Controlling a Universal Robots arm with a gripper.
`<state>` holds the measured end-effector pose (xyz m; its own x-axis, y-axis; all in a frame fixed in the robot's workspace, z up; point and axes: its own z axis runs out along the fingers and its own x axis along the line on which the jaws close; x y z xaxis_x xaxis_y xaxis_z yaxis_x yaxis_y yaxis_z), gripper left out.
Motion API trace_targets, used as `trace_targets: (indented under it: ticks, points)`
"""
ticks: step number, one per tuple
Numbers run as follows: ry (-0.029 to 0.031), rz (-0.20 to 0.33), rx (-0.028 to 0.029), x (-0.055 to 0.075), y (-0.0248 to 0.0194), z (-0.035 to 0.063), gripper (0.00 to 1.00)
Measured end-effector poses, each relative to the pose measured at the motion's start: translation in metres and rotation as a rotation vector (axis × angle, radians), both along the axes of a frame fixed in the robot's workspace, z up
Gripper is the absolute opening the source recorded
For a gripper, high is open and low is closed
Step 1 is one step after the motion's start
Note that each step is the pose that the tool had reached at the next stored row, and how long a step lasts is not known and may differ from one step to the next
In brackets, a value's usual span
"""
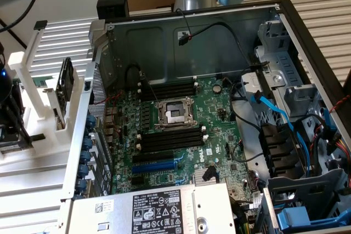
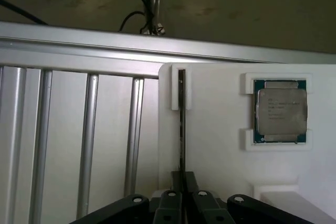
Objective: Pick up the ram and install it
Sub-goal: 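Pick up the ram and move it above insertion slot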
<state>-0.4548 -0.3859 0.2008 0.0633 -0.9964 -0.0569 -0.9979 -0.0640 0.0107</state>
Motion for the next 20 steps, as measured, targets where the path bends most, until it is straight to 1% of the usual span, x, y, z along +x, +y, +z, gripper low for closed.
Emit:
trace_targets:
  ticks: [3, 4, 5, 7, 8, 11, 20]
  points:
    - [-0.0019, -0.004, 0.002, -0.002, -0.0001, 0.0091, 0.14]
    - [-0.0026, -0.005, 0.0033, -0.004, -0.0001, 0.0139, 0.14]
    - [-0.0034, -0.009, 0.0057, -0.006, -0.0001, 0.0228, 0.14]
    - [-0.0037, -0.01, 0.0065, -0.007, -0.0002, 0.0268, 0.14]
    - [-0.0038, -0.011, 0.0072, -0.007, -0.0001, 0.0314, 0.14]
    - [-0.0037, -0.011, 0.0073, -0.008, -0.0001, 0.0418, 0.14]
    - [-0.0038, -0.02, 0.0072, -0.008, -0.0001, 0.0829, 0.14]
